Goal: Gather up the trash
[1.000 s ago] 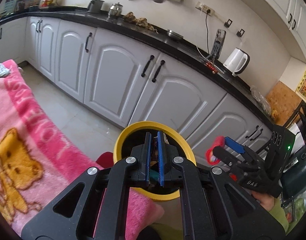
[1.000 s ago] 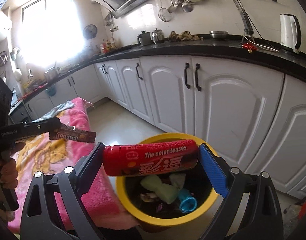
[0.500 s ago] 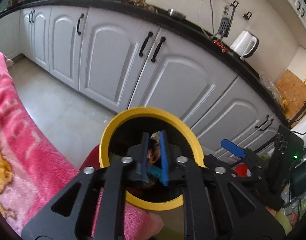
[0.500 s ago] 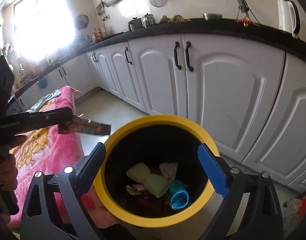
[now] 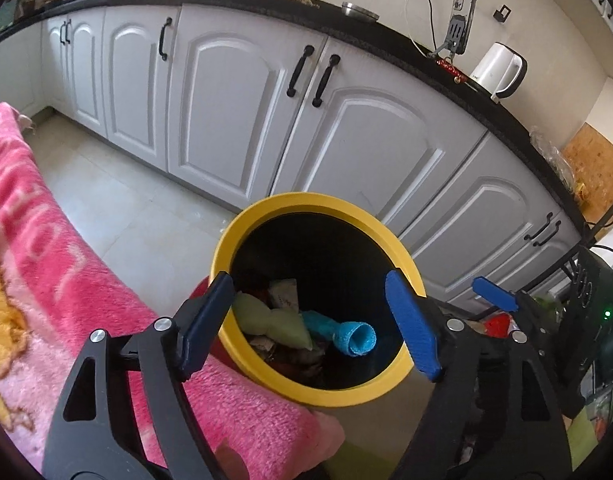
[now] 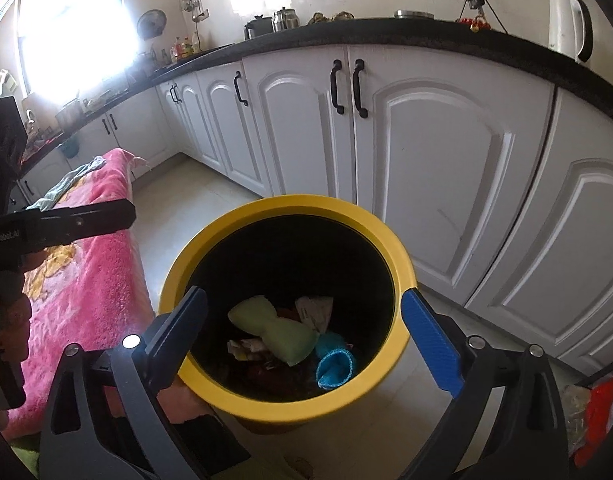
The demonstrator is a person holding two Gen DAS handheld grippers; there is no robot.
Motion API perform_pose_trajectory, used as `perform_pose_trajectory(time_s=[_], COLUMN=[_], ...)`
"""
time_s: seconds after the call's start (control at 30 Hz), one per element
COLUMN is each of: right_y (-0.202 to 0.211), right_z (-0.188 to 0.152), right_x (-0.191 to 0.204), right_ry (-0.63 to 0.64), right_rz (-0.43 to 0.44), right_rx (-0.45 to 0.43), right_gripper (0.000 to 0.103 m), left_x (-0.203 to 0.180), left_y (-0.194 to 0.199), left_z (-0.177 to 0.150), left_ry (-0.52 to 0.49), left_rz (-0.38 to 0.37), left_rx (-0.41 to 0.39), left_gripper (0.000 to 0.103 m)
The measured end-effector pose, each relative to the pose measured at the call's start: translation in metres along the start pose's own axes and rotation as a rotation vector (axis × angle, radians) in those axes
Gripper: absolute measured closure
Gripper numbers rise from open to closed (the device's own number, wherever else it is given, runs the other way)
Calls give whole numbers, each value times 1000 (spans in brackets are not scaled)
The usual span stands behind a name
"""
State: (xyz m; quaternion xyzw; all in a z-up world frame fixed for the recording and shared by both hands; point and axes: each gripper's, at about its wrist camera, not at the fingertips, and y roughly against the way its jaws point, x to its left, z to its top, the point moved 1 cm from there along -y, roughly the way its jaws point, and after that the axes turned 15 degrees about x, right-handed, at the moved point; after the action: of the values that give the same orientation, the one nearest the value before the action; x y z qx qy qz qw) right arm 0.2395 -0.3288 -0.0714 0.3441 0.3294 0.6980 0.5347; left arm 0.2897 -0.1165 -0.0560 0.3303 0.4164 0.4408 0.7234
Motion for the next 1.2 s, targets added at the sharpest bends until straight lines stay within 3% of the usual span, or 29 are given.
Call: perform_pose_trajectory(time_s=[0.03, 0.07, 0.4, 0.73, 0.93, 1.2], right_y=[5, 9, 66, 122, 141, 162], right_z=[-2, -3, -19, -51, -67, -94], right_x=[2, 3, 36, 81, 96, 105], right_ry=[-1, -1, 39, 78, 63, 42], right_rz=[-5, -7, -29, -44, -50, -103], right_rx=[-10, -17, -120, -242, -301, -449], right_gripper=[7, 6, 6, 6, 6, 6], left_x=[0, 0, -4, -6, -9, -9], left_y=[4, 7, 68, 128, 152, 170], left_z=[-1, -2, -31, -80, -113, -156], left_ry=[2, 4, 3, 39, 43, 30], left_rz=[13, 20, 68, 149, 187, 253], left_rx=[-8, -14, -144, -273, -327, -416], left_gripper=[14, 11, 11, 11, 11, 11])
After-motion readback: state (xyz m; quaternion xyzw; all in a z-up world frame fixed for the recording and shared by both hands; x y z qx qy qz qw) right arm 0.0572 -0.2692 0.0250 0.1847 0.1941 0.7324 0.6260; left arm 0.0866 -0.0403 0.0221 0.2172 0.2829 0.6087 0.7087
